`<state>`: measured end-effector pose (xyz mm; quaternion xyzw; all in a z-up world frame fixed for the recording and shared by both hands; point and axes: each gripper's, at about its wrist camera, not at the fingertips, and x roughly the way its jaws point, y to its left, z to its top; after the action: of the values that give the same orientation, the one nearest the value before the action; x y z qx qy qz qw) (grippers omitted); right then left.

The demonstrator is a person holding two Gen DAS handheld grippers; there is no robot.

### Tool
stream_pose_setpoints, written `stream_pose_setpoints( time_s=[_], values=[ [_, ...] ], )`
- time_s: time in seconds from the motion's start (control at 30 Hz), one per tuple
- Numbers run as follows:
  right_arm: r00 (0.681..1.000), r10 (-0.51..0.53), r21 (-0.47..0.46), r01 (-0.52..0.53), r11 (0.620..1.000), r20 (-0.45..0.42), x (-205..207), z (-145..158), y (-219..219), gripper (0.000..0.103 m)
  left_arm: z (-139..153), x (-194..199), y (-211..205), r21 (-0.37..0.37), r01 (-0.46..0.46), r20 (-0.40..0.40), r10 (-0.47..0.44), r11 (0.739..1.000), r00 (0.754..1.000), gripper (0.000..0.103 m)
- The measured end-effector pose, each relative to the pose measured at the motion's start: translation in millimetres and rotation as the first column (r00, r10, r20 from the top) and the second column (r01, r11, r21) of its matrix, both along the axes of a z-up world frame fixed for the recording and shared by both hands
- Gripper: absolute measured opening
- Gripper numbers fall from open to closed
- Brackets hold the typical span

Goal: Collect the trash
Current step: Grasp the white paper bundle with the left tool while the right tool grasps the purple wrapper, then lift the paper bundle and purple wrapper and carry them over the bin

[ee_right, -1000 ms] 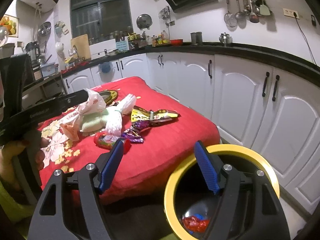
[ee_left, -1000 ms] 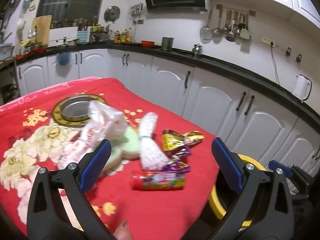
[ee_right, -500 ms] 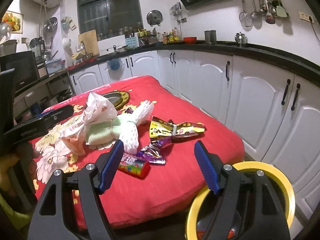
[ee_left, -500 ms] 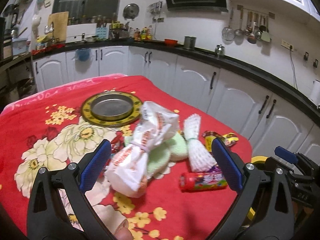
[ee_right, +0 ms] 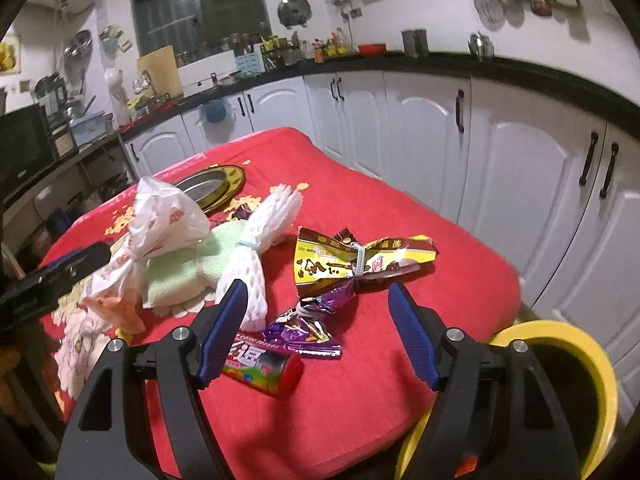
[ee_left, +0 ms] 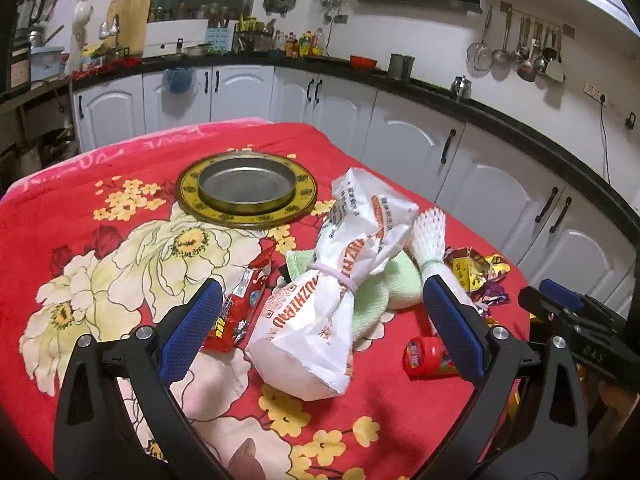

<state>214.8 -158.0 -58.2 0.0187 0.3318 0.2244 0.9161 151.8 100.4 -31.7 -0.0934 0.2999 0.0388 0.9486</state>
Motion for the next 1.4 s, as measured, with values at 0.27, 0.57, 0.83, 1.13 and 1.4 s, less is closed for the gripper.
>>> stream_pose_setpoints(
  time_s=[0.27,0.57,0.83,1.13,1.4],
  values=[
    [0.993,-0.025,0.041,0.03,0.999,-0.114,24,-21,5,0.055,-10,7,-1,0.007,0.028,-0.041,-0.028,1.0,0.999,0.092],
    [0.979,-0.026,0.116,0.05,0.992,-0.202,35,-33,5,0.032,-25,14,3,-0.012,0.022,-0.1,-0.023,1.0,0.995,0.092],
    [0.982,-0.045,0.157,0.074,0.985,-0.184,25,-29,-12,0.031,-30,16,6,-0.046,0.018,-0.14,-0.024,0.999,0.99,0.079],
    [0.985,-0.075,0.183,0.103,0.978,-0.155,11,-22,-35,0.03,-32,13,5,-0.046,0.02,-0.182,-0.028,0.999,0.983,0.048],
    [0.99,-0.087,0.186,0.107,0.977,-0.113,2,-13,-45,0.03,-19,7,8,-0.054,0.012,-0.136,-0.019,0.998,0.991,0.038]
  ],
)
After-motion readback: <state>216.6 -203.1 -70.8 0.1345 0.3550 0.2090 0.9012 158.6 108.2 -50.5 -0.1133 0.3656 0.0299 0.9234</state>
